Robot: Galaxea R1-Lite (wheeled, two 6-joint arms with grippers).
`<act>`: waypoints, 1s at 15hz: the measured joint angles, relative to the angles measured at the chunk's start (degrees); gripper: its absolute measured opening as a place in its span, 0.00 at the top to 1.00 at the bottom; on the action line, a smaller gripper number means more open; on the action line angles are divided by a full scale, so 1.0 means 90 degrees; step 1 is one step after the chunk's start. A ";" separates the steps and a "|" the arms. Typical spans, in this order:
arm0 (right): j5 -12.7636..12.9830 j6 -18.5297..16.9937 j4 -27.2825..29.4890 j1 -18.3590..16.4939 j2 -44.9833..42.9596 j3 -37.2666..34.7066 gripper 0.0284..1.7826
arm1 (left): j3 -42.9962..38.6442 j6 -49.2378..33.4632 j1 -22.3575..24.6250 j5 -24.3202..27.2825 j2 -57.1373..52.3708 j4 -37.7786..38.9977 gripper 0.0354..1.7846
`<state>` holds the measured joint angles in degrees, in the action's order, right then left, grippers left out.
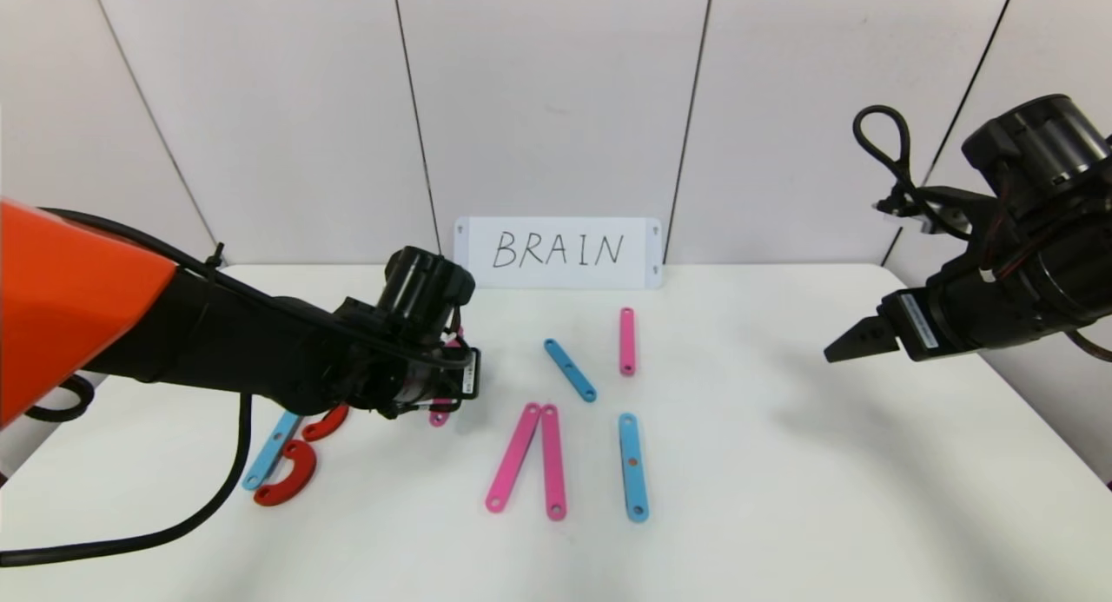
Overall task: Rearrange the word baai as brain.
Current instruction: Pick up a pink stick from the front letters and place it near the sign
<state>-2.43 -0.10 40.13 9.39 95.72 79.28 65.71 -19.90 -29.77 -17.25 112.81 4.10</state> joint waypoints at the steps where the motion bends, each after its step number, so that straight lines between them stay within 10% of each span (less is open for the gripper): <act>1: 0.0000 0.0000 -0.0003 0.0000 0.0009 0.0000 0.02 | 0.0223 0.0024 -0.0003 0.0003 0.0126 -0.0018 0.85; 15: 0.0004 -0.0007 -0.0169 -0.0140 -0.0024 -0.0001 0.02 | 0.2671 0.0248 -0.0318 0.0065 0.2071 -0.0069 0.85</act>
<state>-2.39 -0.16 38.61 8.13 95.50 79.26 89.75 -17.66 -32.63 -16.66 131.45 3.47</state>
